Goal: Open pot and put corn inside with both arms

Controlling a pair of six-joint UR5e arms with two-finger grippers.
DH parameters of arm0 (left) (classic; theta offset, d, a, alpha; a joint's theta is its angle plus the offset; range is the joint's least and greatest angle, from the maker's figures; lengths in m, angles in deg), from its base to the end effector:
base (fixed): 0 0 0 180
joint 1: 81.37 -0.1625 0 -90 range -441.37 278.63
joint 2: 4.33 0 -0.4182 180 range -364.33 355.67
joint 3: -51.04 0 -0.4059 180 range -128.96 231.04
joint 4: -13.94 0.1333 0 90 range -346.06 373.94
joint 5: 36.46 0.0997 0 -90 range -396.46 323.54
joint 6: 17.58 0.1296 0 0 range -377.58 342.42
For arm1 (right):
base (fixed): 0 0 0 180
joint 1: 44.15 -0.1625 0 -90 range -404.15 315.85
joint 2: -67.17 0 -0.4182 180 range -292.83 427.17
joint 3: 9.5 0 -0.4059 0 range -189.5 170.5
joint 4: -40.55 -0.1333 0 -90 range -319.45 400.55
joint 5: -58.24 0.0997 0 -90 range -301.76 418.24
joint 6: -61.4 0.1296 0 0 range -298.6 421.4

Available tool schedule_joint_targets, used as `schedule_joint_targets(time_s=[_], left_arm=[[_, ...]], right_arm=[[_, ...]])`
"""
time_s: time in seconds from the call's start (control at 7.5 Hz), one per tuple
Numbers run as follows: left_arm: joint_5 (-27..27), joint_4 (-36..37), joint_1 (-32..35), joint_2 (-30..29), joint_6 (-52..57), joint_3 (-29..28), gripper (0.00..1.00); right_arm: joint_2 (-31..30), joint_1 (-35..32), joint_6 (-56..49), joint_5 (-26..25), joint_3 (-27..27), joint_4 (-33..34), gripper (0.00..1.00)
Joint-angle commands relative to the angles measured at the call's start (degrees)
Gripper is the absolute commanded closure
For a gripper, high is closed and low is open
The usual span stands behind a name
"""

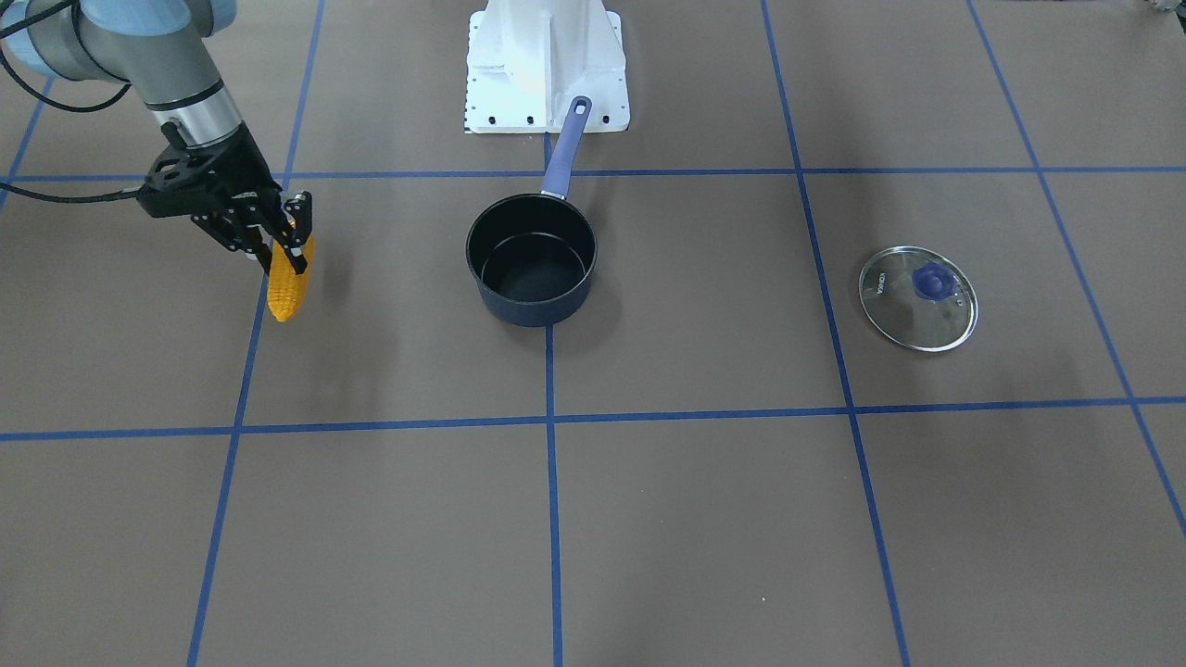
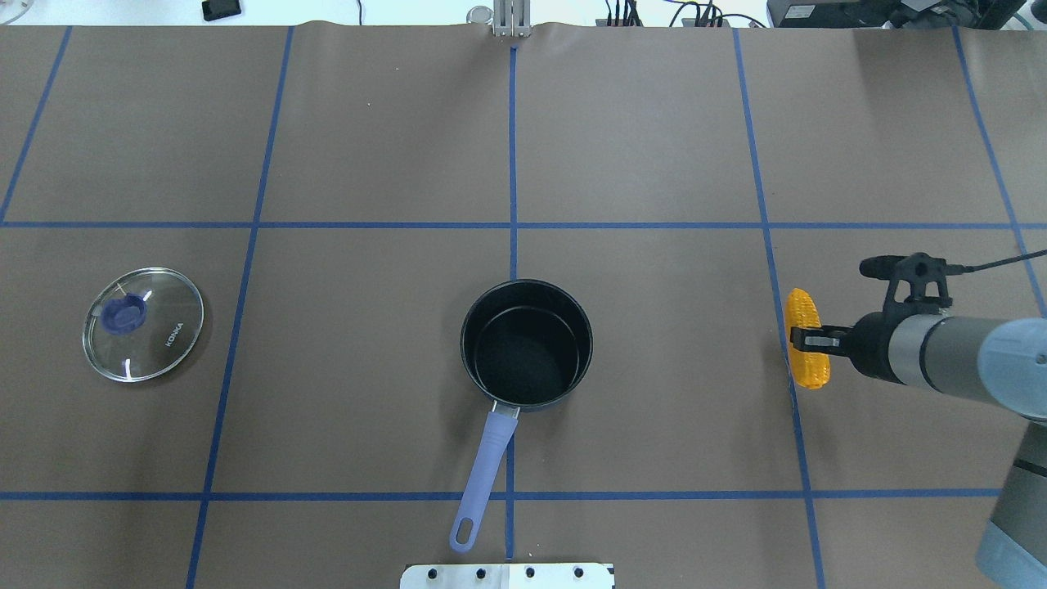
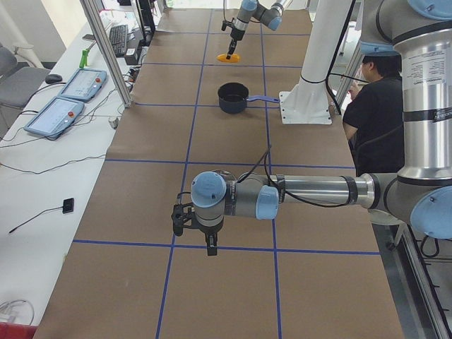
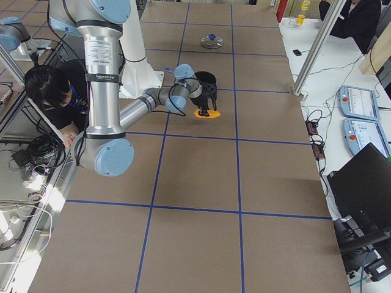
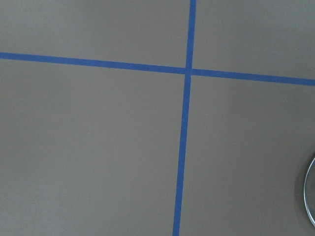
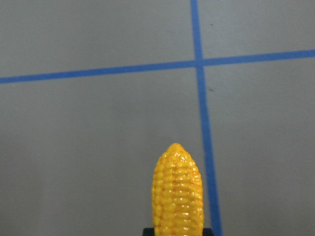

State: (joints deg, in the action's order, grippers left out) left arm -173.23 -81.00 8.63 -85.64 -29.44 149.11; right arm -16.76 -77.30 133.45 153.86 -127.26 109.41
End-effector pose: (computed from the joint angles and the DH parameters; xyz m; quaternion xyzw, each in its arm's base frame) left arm -0.0389 -0.4488 0.6613 -0.0066 0.3981 -0.0799 0.9138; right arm -0.3897 -0.3986 0.3448 0.1596 -0.4346 0.0948 0.8813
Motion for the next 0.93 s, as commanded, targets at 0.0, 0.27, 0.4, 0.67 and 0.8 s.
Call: schedule_joint_targets(time_s=[0.0, 0.27, 0.4, 0.67, 0.8], left_arm=[[0.1, -0.2, -0.1, 0.5, -1.1, 0.3, 0.02], [0.0, -0.2, -0.1, 0.5, -1.0, 0.3, 0.02], [0.0, -0.2, -0.2, 0.5, -1.0, 0.3, 0.02], [0.0, -0.3, -0.2, 0.5, -1.0, 0.1, 0.02], [0.0, -0.3, -0.2, 0.5, -1.0, 0.1, 0.02]], right_arm=[[19.6, 0.7, 2.7, 0.3, 2.5, 20.2, 1.0], [28.5, 6.1, 8.1, -3.5, 8.7, 21.8, 1.0], [29.2, 9.0, 9.0, -6.3, 10.9, 21.2, 0.91], [29.5, 13.6, 12.1, -11.3, 12.8, 19.1, 0.09], [30.1, 14.3, 12.8, -13.2, 12.7, 19.0, 0.0]])
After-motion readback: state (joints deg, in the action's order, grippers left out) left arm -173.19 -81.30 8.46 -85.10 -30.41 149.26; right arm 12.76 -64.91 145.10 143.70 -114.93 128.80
